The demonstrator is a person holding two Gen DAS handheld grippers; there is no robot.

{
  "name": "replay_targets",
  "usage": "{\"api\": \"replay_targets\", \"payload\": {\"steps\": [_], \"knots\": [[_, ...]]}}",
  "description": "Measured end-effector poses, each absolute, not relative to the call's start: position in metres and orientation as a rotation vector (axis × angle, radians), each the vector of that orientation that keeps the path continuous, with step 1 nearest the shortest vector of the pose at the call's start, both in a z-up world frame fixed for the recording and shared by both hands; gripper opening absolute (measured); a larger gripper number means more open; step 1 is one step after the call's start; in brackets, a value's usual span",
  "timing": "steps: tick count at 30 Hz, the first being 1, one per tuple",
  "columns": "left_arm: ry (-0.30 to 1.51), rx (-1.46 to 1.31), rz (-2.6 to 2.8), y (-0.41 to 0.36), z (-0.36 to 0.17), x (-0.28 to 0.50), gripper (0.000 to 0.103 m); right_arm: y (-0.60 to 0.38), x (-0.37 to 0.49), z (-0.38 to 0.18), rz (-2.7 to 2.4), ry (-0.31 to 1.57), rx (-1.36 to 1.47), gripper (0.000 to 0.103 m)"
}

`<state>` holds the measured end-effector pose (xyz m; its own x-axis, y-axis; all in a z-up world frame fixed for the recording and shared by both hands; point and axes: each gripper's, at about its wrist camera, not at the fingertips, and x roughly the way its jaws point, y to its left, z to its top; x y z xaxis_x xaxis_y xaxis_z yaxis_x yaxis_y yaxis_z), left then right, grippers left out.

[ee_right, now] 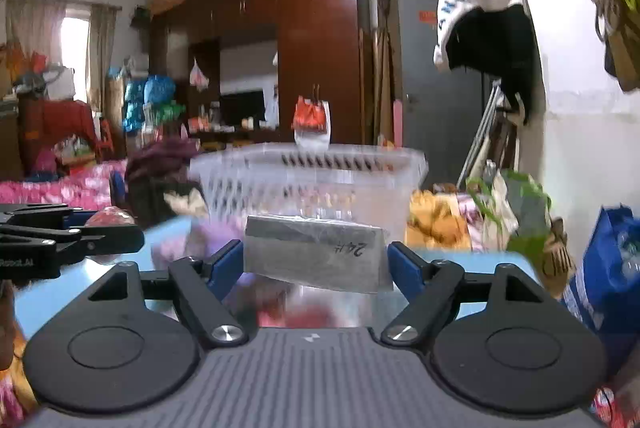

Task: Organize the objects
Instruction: 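Release the red ball into the basket with left tool while right tool releases the silver packet there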

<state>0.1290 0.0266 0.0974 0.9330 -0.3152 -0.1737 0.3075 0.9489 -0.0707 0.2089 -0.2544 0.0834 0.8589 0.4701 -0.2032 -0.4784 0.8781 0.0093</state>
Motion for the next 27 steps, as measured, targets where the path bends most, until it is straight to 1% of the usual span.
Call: {"api": "replay_targets", "payload": {"steps": [3, 7, 13, 18, 20, 21, 22, 23, 24, 27], "knots": [[0.186, -0.039, -0.307, 0.027, 0.133, 0.168, 0.048, -0.240, 0.238, 0.110, 0.445, 0.171, -0.060, 0.080], [0.230, -0.014, -0.268, 0.018, 0.156, 0.227, 0.048, -0.223, 0.295, 0.135, 0.404, 0.204, -0.061, 0.080], [0.347, -0.007, -0.194, 0.019, 0.148, 0.295, 0.048, -0.209, 0.351, 0.128, 0.352, 0.317, -0.112, 0.080], [0.383, -0.046, -0.157, 0.026, 0.140, 0.321, 0.049, -0.211, 0.361, 0.122, 0.360, 0.334, -0.096, 0.080], [0.384, -0.043, -0.147, 0.029, 0.136, 0.324, 0.063, -0.213, 0.359, 0.120, 0.378, 0.329, -0.081, 0.081], [0.388, -0.044, -0.146, 0.030, 0.134, 0.325, 0.081, -0.212, 0.355, 0.119, 0.394, 0.335, -0.085, 0.084], [0.387, -0.047, -0.150, 0.031, 0.133, 0.323, 0.092, -0.211, 0.353, 0.117, 0.402, 0.337, -0.093, 0.089], [0.377, -0.052, -0.155, 0.033, 0.131, 0.320, 0.093, -0.211, 0.349, 0.118, 0.396, 0.322, -0.096, 0.093], [0.368, -0.057, -0.157, 0.035, 0.131, 0.315, 0.094, -0.212, 0.342, 0.118, 0.383, 0.297, -0.090, 0.103], [0.344, -0.104, -0.178, 0.044, 0.130, 0.290, 0.101, -0.220, 0.324, 0.120, 0.426, 0.286, -0.041, 0.103]]}}
